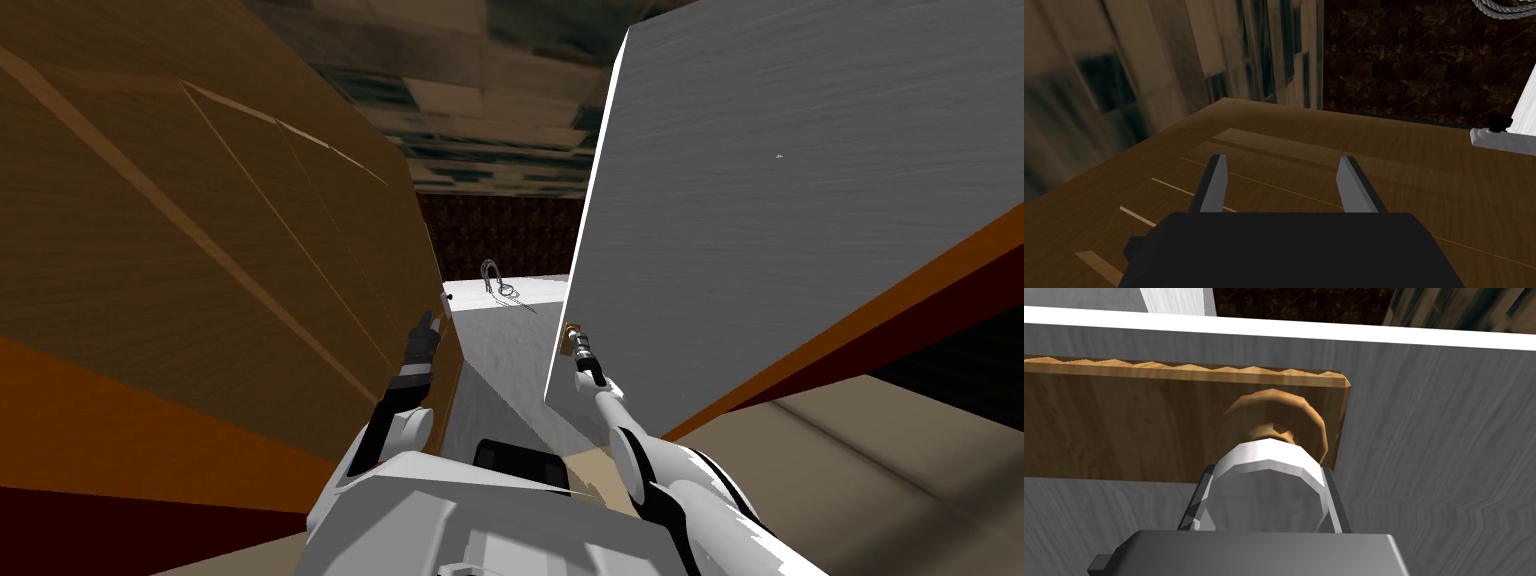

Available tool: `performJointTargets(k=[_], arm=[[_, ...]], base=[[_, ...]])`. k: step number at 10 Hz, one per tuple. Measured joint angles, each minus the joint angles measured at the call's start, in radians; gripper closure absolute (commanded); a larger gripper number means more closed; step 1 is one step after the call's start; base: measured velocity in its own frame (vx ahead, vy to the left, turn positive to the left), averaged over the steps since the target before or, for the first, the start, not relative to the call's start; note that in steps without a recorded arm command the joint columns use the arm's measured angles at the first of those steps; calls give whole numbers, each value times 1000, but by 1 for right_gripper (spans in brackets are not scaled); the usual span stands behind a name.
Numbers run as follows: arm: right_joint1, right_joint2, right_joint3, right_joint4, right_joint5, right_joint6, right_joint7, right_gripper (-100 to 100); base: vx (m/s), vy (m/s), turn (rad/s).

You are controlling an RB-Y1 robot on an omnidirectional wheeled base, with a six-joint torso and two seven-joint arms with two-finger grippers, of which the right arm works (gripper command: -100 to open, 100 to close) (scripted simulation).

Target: Push the door open

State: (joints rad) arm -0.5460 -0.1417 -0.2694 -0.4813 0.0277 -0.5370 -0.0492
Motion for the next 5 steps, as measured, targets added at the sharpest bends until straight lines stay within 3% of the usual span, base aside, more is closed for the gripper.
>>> performJointTargets(k=[1,3,4,5], arm=[[0,-4,-10,7,-5,-5,5,100],[-38,-23,-31,84,-17,-39,14,100],[-5,-16,-28,20,-14,-9,13,100],[-4,-16,-27,7,-14,1,12,100]], base=[[135,123,-63],[90,41,-16],[15,-6,16],[99,95,-27]])
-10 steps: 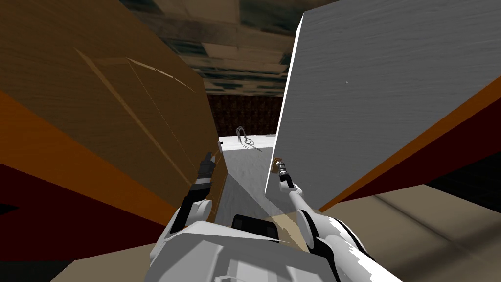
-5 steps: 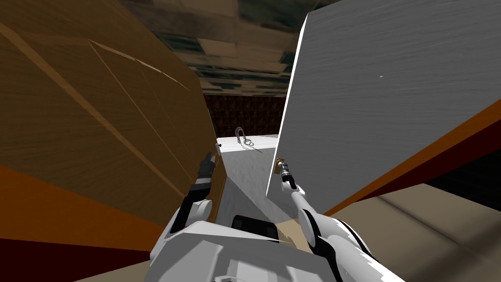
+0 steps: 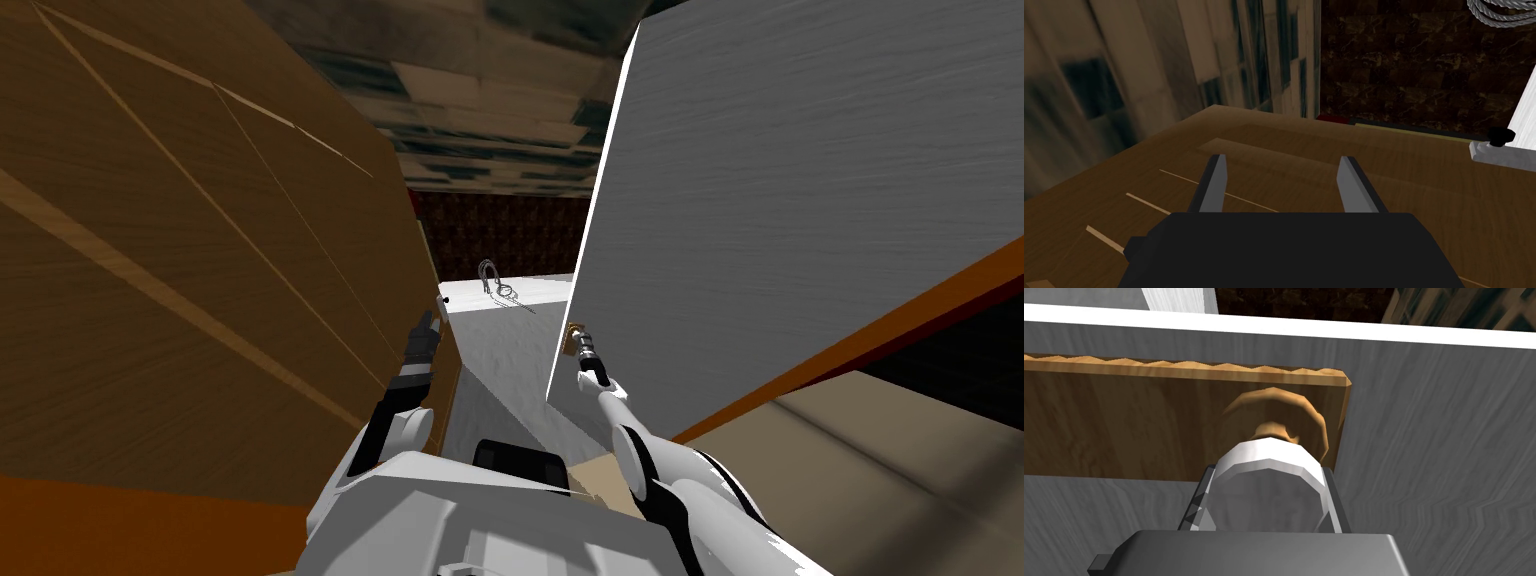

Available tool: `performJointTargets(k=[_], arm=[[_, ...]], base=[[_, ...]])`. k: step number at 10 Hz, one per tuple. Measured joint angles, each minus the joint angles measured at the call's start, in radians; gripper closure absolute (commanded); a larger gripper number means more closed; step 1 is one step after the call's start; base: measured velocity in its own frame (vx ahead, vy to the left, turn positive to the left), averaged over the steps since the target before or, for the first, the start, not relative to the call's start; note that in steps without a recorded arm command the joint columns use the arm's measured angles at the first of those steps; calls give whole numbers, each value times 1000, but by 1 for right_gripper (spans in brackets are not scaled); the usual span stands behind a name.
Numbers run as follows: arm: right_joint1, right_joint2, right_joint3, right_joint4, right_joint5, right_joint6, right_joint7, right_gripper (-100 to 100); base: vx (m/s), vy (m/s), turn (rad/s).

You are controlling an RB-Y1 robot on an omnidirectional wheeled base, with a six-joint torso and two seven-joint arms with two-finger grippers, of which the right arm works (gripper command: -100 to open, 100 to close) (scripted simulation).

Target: Push the door open

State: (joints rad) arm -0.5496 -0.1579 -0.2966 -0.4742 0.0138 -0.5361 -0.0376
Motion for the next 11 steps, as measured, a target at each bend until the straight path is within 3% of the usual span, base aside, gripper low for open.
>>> performJointTargets(k=[3,5,7,10,11], arm=[[15,-8,-18,-14,-10,5,5,100],[4,-20,-34,11,-18,-5,13,100],[14,-23,-39,-17,-20,2,13,100],[12,-32,-55,13,-27,-4,19,100],[23,-31,-58,-13,-28,3,19,100]], base=[[141,99,-70],[130,74,-32],[86,12,-30],[158,34,-33],[166,22,-36]])
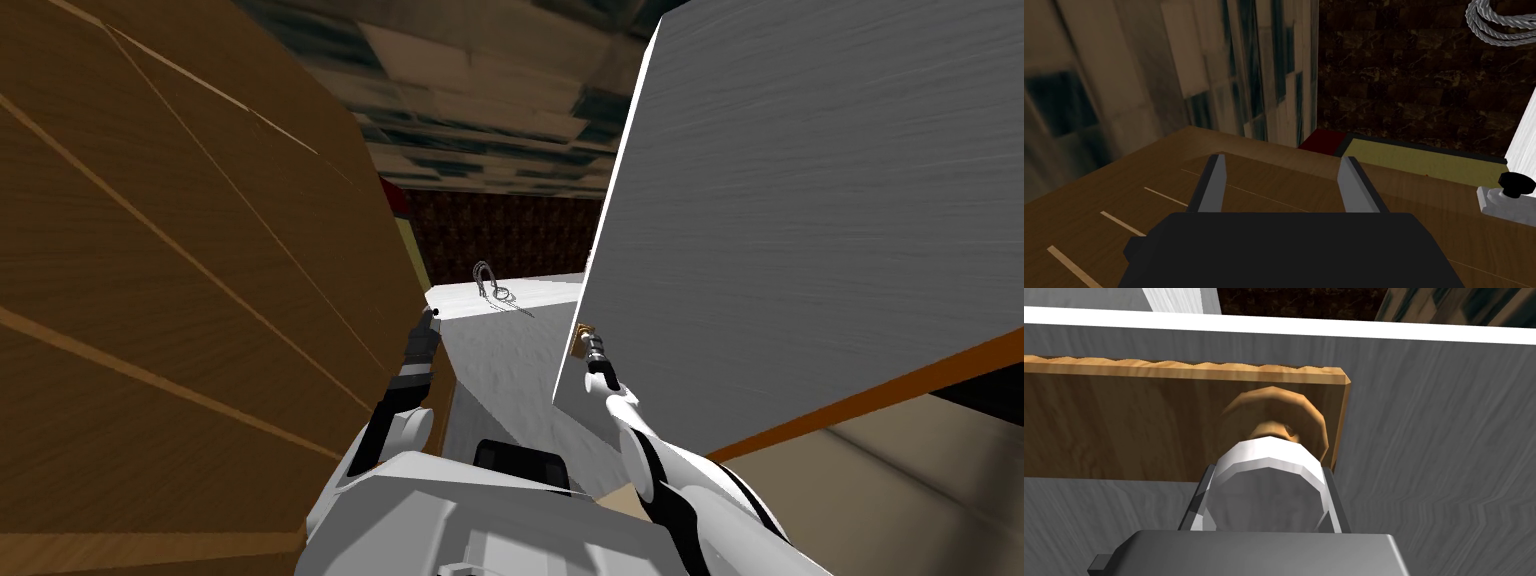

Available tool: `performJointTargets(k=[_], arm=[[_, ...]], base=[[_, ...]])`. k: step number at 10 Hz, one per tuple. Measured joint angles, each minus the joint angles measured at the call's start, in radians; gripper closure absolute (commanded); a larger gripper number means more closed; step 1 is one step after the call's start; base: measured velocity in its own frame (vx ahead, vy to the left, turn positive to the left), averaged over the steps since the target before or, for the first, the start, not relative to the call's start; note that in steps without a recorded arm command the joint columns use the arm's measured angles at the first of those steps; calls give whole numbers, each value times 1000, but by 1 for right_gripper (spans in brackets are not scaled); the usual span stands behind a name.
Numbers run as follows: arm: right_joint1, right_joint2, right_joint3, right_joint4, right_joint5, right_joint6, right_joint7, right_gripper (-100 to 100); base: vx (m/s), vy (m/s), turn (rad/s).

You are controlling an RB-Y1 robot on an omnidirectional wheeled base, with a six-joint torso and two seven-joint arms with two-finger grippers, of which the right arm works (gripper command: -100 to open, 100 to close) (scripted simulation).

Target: Push the door open

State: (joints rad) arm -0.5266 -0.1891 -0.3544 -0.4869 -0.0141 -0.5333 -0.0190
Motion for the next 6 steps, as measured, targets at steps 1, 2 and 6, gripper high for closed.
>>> performJointTargets(k=[1,2,6], arm=[[0,-2,-7,1,-3,2,4,100],[13,3,-14,-24,-5,13,10,100],[1,-28,-49,18,-20,-8,19,100]], base=[[200,27,-43],[217,65,-33],[201,50,-54]])
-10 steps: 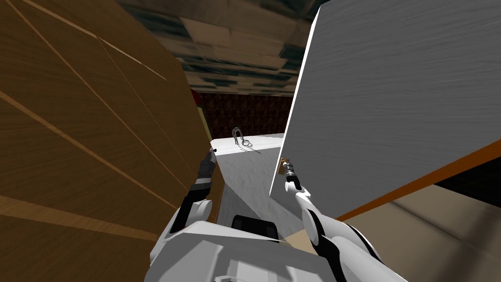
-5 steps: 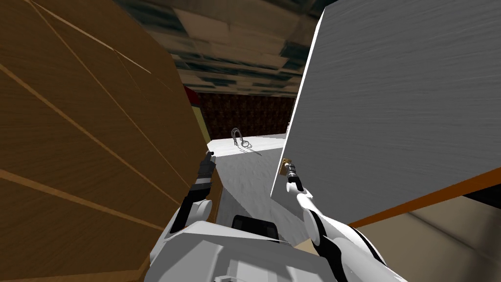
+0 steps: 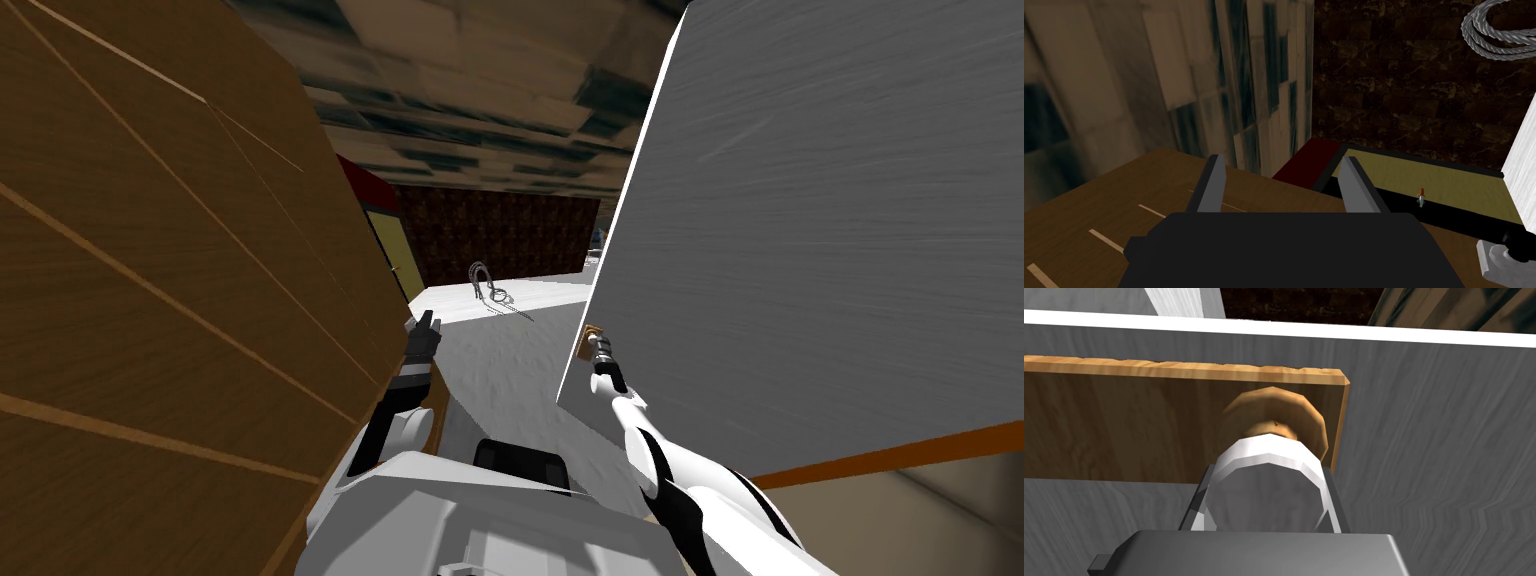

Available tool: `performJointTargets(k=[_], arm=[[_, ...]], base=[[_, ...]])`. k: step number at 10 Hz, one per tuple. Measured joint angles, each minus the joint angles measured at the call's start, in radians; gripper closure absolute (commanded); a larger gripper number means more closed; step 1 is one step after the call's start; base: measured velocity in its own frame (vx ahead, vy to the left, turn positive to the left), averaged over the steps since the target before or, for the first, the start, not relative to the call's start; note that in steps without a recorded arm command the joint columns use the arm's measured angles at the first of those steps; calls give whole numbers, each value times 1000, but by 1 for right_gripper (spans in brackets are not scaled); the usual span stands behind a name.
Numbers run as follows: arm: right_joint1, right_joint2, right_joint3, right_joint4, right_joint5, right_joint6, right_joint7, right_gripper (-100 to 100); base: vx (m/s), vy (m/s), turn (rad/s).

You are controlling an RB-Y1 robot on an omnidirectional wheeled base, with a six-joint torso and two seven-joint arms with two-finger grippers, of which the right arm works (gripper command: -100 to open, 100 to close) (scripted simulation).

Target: Push the door open

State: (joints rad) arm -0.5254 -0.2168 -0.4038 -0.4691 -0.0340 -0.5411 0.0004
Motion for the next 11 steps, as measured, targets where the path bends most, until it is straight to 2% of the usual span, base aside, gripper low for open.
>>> performJointTargets(k=[4,5,6,8,10,11], arm=[[18,-14,-38,-16,-15,6,15,100],[6,-25,-49,15,-19,-6,21,100],[16,-28,-59,4,-23,-6,25,100],[44,-28,-77,-45,-30,24,30,100],[20,-50,-94,5,-37,-2,37,100],[46,-46,-102,-35,-41,14,38,100]], base=[[193,63,-61],[197,75,-64],[212,36,-60],[154,45,-45],[161,85,-56],[190,80,-97]])
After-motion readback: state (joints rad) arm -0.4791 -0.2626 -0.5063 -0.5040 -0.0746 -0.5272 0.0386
